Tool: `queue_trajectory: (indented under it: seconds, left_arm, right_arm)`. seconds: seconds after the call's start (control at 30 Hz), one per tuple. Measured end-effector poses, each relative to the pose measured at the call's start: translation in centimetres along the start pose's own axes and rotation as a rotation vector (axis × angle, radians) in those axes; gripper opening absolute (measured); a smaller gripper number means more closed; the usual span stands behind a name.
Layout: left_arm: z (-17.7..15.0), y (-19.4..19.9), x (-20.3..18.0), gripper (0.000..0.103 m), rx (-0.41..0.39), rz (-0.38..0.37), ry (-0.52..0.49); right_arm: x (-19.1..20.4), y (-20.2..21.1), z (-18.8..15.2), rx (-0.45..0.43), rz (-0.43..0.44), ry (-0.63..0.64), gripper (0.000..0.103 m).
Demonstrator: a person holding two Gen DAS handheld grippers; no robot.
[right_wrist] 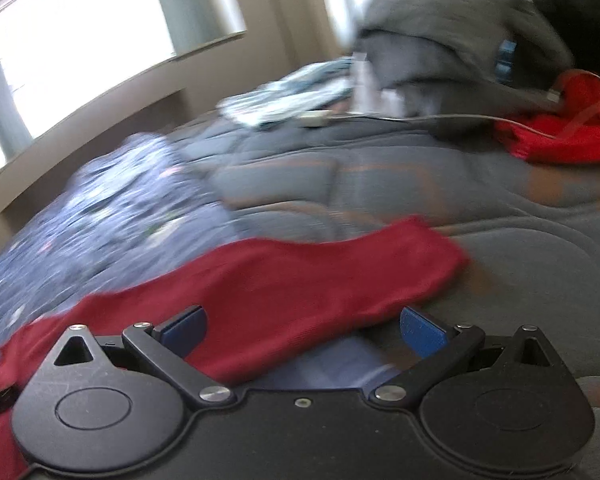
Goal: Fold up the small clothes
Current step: 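Move the right gripper toward the cuff of one sweater sleeve, then close the right gripper on the sleeve cuff and lift it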
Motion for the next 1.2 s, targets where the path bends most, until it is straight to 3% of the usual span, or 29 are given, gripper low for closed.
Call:
queue_trajectory:
  seconds: [0.1,0.2,0.37,0.43,0.5,0.53,0.6,0.67,0.77,0.97,1.2]
  left_arm:
    - [-0.5,-0.2,0.2,0.103,0.002,-0.003,0.022]
    - [-0.7,-0.6,0.7,0.103,0.02,-0.027,0.057]
    - [-0.9,-1.0,1.3,0.103,0.039,-0.062,0.113]
    - [-0.9,-1.0,1.3,0.103,0.039,-0.06,0.114]
    - [-0.9,-1.0,1.4,0.103,0.04,-0.062,0.116]
    - [-0.9,-1.0,1.4,0.103,0.041,-0.065,0.12]
    - [-0.7,-1.1,1.6,0.103,0.052,-0.077,0.13]
    - [-0.1,-1.1,2.0,0.102,0.096,-0.1,0.141]
    - [0.9,-0.5,3.2,0.103,0.145,-0.136,0.155]
    - [2.6,2.9,7.3,0.103,0.12,-0.128,0.173]
    - [2.7,6.7,14.8,0.103,0.102,-0.054,0.244]
  right_arm:
    - [-2.7,-1.0,0.4,0.015,-0.067,-0.087,0.103]
    - [-5.3,-2.0,0.6,0.012,-0.058,-0.219,0.103]
    - [-7.3,-2.7,1.4,-0.069,-0.022,-0.345,0.099]
    - [-7.7,-3.4,1.6,-0.081,-0.024,-0.367,0.088]
    - [-7.8,-3.7,1.8,-0.091,-0.054,-0.37,0.066]
    - [-7.9,-4.0,2.0,-0.09,-0.07,-0.366,0.061]
    - [-7.8,-4.3,2.0,-0.087,-0.102,-0.355,0.031]
    - [-7.8,-4.4,2.2,-0.075,-0.119,-0.349,0.011]
    - [-7.4,-4.2,3.0,-0.07,-0.099,-0.306,0.008]
    - [-3.6,-1.1,6.1,-0.145,-0.003,-0.227,0.007]
    - [7.7,3.1,8.8,-0.206,0.244,-0.048,0.007]
Point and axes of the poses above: each gripper's, at about its wrist camera, not at the fingertips, and y roughly against the way its jaws point, x to its left, z to its top, the point moved 3 cm from there along -y, roughly the way its jaws point, and after that the axes turned 5 degrees about z, right-handed, at the moved point
